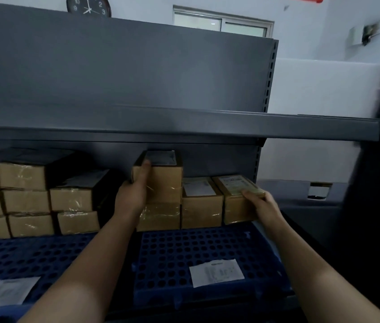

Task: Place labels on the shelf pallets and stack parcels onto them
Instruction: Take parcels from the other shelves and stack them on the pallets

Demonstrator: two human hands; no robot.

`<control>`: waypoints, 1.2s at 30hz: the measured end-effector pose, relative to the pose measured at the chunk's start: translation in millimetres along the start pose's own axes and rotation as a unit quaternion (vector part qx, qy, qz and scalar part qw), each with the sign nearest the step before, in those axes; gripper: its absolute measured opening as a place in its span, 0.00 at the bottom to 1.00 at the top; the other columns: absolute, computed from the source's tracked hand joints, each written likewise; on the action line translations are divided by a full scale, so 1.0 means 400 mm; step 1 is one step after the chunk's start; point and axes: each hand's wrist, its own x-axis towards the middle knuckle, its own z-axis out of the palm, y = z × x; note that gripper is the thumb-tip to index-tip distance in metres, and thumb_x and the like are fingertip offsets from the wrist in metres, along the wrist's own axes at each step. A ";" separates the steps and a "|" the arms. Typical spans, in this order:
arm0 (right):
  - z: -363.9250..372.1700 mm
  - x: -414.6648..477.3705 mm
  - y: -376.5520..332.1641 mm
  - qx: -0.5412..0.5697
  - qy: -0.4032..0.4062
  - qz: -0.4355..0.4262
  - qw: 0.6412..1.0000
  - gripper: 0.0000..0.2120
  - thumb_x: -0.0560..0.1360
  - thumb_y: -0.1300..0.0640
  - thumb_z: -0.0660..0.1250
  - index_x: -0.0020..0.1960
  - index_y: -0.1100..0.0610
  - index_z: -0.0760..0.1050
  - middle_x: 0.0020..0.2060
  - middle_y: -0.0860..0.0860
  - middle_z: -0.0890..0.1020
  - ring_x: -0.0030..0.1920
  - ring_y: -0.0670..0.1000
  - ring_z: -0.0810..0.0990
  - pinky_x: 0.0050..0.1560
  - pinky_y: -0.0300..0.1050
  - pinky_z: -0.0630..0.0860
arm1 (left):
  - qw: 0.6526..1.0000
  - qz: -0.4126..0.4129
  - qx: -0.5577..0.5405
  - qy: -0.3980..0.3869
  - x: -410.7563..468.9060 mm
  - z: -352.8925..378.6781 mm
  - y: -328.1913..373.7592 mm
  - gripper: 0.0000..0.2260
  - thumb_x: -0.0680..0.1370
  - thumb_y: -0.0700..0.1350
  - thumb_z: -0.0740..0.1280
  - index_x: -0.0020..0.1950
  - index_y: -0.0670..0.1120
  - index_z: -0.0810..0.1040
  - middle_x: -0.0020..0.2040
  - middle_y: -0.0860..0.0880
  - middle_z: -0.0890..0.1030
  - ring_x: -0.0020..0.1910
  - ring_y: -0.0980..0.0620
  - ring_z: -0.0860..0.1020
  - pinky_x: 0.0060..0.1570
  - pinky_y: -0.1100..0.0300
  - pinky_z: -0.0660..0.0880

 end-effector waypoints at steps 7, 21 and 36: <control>-0.007 0.046 0.039 -0.036 -0.020 0.021 0.999 0.43 0.58 0.35 0.76 0.66 0.54 0.70 0.56 0.55 0.81 0.54 0.55 0.81 0.56 0.54 0.78 | 1.000 0.003 0.006 0.003 0.011 -0.001 -0.006 0.55 0.53 0.81 0.61 0.68 0.44 0.73 0.62 0.44 0.78 0.58 0.44 0.77 0.63 0.44 0.71; 0.183 -0.072 -0.109 -0.216 -0.107 -0.188 0.952 0.27 0.75 0.44 0.68 0.71 0.50 0.69 0.67 0.47 0.73 0.67 0.49 0.71 0.61 0.42 0.66 | 0.998 0.059 0.011 -0.007 -0.001 -0.022 -0.029 0.33 0.74 0.68 0.59 0.69 0.46 0.72 0.66 0.46 0.76 0.63 0.48 0.74 0.63 0.52 0.69; 0.309 -0.082 -0.106 -0.206 -0.192 -0.166 0.945 0.20 0.77 0.55 0.69 0.68 0.52 0.73 0.59 0.47 0.80 0.57 0.44 0.79 0.54 0.36 0.74 | 0.982 0.122 0.111 -0.087 0.020 -0.064 -0.031 0.21 0.79 0.57 0.62 0.69 0.50 0.72 0.60 0.50 0.80 0.56 0.52 0.79 0.52 0.60 0.74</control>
